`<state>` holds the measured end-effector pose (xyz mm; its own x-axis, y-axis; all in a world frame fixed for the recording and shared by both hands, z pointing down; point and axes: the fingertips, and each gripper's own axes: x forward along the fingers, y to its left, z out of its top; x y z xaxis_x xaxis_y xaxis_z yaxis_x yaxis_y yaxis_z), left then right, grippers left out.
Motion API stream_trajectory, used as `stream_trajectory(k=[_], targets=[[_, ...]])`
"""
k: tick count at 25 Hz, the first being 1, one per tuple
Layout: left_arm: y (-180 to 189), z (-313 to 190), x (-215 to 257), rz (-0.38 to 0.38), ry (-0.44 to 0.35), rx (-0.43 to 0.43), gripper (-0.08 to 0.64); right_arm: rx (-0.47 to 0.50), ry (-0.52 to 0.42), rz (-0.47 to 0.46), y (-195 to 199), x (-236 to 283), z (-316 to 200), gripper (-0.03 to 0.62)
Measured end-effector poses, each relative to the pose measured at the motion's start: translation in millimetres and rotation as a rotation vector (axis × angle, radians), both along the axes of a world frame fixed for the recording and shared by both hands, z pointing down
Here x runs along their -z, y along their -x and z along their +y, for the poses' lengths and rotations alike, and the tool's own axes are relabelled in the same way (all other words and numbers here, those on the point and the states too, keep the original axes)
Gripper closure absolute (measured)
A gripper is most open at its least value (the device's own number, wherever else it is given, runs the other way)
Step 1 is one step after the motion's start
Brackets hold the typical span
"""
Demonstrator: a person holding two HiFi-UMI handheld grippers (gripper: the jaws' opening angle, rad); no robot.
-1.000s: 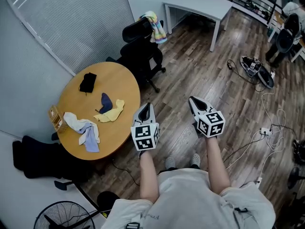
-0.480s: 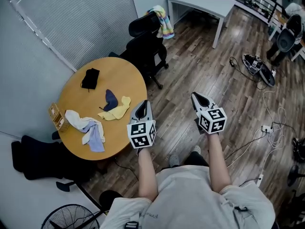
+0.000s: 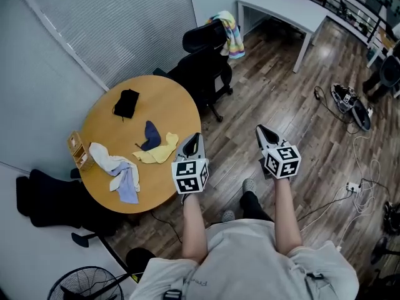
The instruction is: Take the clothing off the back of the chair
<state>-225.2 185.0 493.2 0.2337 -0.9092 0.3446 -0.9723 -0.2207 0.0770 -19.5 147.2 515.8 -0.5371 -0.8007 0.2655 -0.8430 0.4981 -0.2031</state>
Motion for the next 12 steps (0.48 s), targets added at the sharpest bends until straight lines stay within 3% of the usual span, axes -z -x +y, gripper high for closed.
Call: stream_trajectory(k=[12], targets=[[-32.3,-115.7,8.8,-0.013,0.0,0.056,0.531,0.059,0.015,-0.038,-29.8,1.3,-129.6,0.566]])
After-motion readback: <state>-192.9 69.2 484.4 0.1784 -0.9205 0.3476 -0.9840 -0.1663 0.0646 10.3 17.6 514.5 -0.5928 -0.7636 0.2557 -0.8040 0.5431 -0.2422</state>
